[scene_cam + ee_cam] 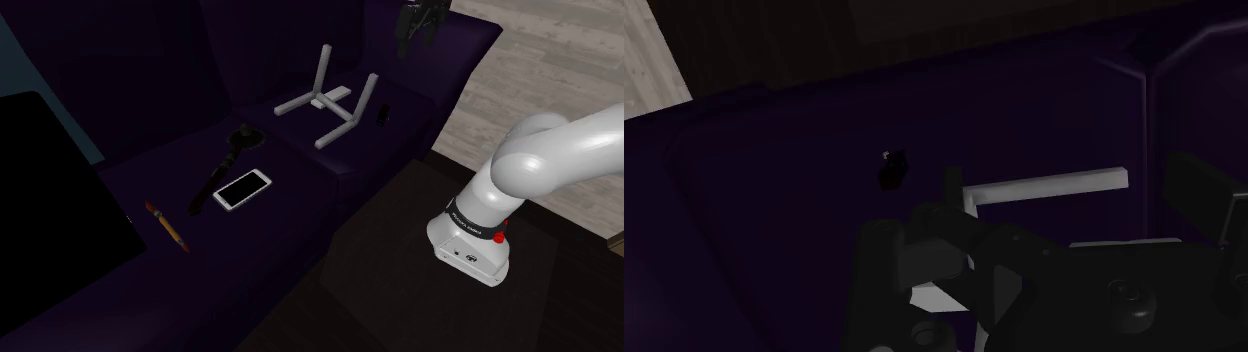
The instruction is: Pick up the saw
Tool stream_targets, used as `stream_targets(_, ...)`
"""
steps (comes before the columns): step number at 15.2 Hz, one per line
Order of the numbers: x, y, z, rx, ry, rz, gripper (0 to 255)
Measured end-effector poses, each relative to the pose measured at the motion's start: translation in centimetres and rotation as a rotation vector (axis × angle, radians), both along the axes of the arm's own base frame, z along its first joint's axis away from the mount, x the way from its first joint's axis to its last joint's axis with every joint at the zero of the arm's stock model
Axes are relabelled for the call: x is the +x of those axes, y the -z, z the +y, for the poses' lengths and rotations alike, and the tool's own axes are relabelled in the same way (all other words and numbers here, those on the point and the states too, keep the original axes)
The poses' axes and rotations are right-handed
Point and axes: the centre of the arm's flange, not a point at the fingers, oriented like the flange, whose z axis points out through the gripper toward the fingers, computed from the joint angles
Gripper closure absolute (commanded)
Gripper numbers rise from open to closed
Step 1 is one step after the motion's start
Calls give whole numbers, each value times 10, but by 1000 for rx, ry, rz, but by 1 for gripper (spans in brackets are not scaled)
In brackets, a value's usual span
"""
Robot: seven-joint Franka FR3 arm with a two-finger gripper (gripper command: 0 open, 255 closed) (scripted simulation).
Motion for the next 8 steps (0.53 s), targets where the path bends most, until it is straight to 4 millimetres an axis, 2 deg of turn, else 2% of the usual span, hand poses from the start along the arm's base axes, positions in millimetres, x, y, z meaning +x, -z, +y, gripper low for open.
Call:
stream_targets(1,0,0,0,0,0,0,0)
stream_targets(4,5,14,20,9,44,0,0)
stream_targets(8,21,41,58,26,130,1,0)
